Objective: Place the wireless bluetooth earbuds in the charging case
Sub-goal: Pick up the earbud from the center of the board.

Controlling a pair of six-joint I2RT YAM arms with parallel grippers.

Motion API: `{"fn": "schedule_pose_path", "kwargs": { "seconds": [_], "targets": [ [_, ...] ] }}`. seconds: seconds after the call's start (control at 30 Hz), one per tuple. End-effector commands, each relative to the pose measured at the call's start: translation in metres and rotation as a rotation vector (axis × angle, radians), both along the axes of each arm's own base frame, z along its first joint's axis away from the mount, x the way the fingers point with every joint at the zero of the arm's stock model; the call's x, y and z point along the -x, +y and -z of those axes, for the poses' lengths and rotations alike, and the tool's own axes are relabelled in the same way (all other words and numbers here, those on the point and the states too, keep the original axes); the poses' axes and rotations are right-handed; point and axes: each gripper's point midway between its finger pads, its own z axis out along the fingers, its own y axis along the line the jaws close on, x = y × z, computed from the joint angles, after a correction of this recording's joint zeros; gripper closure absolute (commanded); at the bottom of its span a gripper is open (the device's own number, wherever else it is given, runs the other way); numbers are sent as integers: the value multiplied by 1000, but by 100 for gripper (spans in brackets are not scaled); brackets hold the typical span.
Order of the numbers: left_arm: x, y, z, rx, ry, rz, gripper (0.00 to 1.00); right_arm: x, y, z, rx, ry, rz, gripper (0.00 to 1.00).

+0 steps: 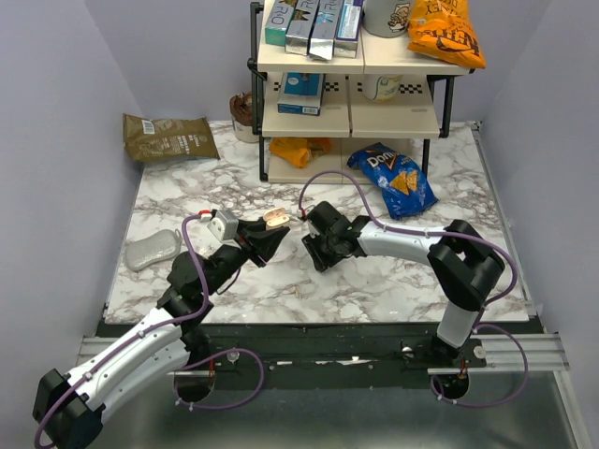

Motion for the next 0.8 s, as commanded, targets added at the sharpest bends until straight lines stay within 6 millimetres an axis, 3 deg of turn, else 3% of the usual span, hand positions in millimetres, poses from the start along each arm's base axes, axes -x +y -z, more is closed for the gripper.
{"fn": "schedule_pose_path", "kwargs": {
  "seconds": [0.0,0.53,0.6,0.67,0.77],
  "targets": [
    [0,3,-4,13,-9,-15,100,-2,6,9,3,5,16,54],
    [0,2,-4,15,-5,-11,100,10,-1,12,4,22,32,78],
    [1,1,-4,16,-6,-7,100,10,-1,11,1,22,36,73],
    [1,2,-4,17,-5,-9,100,6,-5,10,15,6,59,59],
    [0,1,-4,14,-3,-9,100,4,-6,9,21,3,81,52]
  ]
}}
